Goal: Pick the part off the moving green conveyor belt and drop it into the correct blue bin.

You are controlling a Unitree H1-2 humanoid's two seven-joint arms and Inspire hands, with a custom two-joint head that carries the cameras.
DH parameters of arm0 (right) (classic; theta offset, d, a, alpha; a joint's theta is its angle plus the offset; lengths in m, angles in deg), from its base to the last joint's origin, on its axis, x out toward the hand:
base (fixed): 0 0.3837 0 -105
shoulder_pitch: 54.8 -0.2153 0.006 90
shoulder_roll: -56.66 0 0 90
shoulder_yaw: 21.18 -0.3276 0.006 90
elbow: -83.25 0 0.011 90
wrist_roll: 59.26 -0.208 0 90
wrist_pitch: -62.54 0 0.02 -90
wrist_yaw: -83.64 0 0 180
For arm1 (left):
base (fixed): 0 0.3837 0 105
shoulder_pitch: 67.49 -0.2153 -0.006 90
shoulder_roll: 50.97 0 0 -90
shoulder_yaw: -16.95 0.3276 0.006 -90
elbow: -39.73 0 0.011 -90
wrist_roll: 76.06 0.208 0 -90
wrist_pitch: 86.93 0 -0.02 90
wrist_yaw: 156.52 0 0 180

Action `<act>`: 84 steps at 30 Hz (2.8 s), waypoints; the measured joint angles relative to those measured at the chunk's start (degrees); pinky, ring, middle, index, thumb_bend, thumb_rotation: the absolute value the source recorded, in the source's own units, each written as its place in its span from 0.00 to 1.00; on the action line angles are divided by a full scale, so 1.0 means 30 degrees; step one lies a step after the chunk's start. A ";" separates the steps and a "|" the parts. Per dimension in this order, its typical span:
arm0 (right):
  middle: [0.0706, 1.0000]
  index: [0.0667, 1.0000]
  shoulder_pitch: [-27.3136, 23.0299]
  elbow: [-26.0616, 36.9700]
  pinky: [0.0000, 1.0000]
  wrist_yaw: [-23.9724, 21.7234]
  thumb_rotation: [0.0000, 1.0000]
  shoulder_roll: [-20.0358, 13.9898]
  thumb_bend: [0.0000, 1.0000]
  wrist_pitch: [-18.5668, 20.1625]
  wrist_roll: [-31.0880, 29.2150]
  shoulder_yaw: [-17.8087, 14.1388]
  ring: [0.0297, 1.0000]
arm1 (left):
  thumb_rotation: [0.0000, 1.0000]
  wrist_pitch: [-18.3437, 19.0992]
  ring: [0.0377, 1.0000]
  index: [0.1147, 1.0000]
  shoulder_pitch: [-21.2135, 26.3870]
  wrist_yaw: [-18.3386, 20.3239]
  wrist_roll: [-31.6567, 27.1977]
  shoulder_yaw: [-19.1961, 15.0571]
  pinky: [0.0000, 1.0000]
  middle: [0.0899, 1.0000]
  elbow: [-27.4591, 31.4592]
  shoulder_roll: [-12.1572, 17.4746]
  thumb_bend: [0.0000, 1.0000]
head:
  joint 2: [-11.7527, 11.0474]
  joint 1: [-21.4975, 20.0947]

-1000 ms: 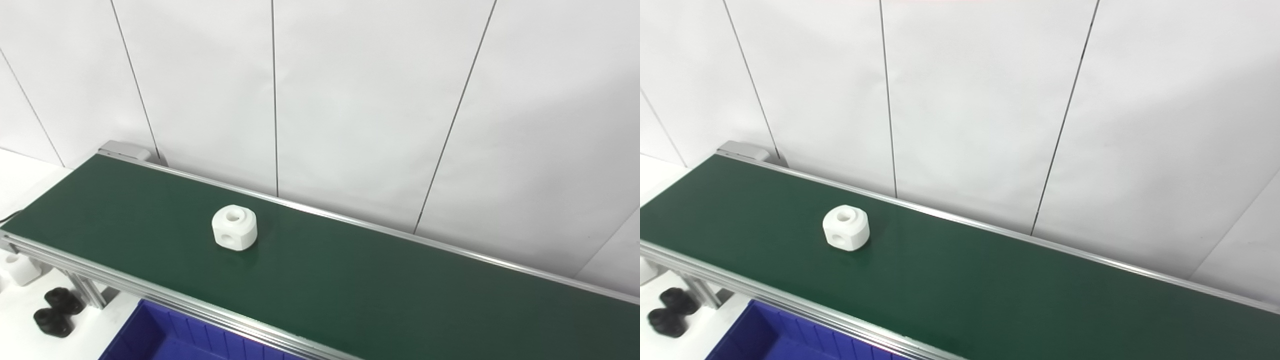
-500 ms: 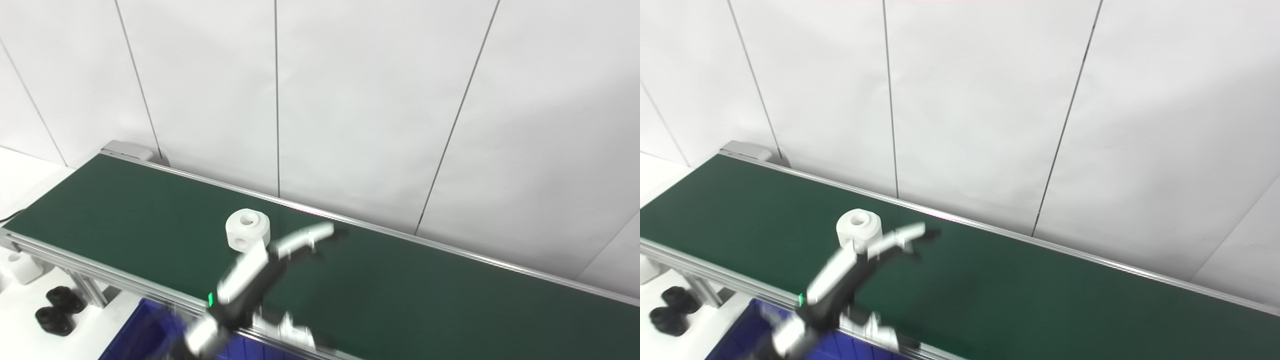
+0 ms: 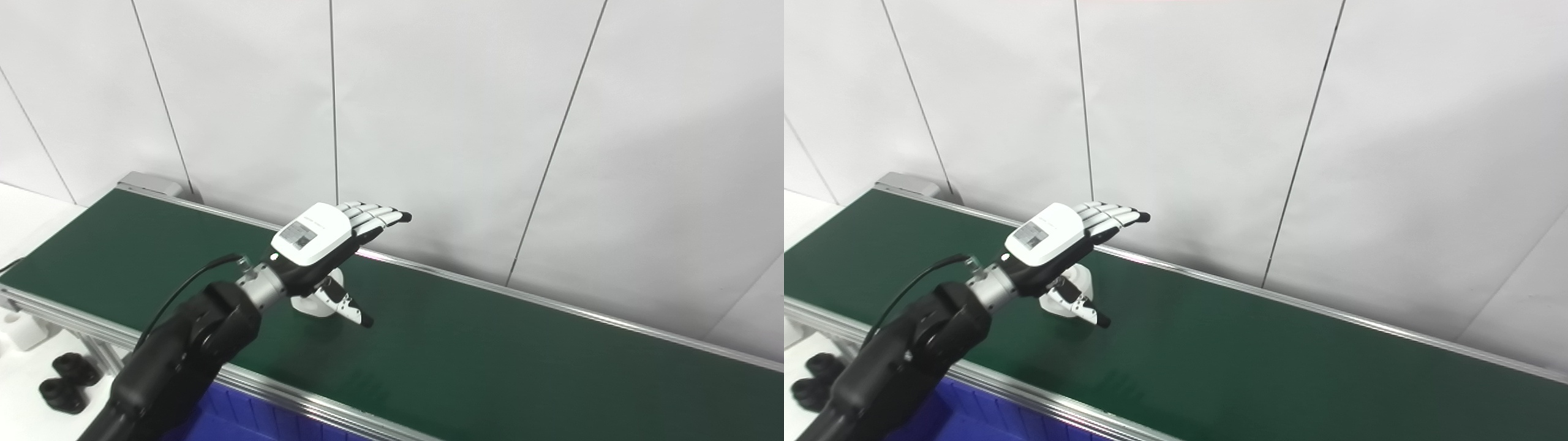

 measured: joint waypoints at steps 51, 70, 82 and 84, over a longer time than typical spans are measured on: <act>0.99 1.00 0.0749 0.1067 1.00 -0.0149 0.97 0.0513 0.94 0.0000 0.0851 0.0437 0.97 | 0.00 -0.0299 0.42 0.45 0.4948 -0.9202 0.4964 0.7664 0.33 0.40 -1.2447 -0.0240 0.50 | 0.1140 -0.0265; 1.00 1.00 0.1302 0.4487 1.00 -0.0759 1.00 0.0485 0.91 0.0798 0.0784 0.0110 0.99 | 0.00 0.0356 0.39 0.46 -0.1782 0.1125 -0.1284 0.2337 0.30 0.43 0.7600 0.2163 0.50 | 0.6064 0.4307; 0.99 1.00 0.1900 0.4630 1.00 -0.0826 1.00 0.0504 0.90 0.0829 0.0509 0.0018 0.97 | 0.00 0.0274 0.42 0.44 -0.9773 0.2500 -0.1240 0.0080 0.28 0.42 0.9867 0.2164 0.50 | 0.5771 0.3487; 0.98 1.00 0.1929 0.4630 1.00 -0.0829 1.00 0.0538 0.90 0.0829 0.0553 0.0028 0.96 | 0.00 -0.0145 0.37 0.46 -1.1140 0.2403 -0.1129 -0.0039 0.33 0.45 0.9357 0.2168 0.50 | 0.5713 0.3050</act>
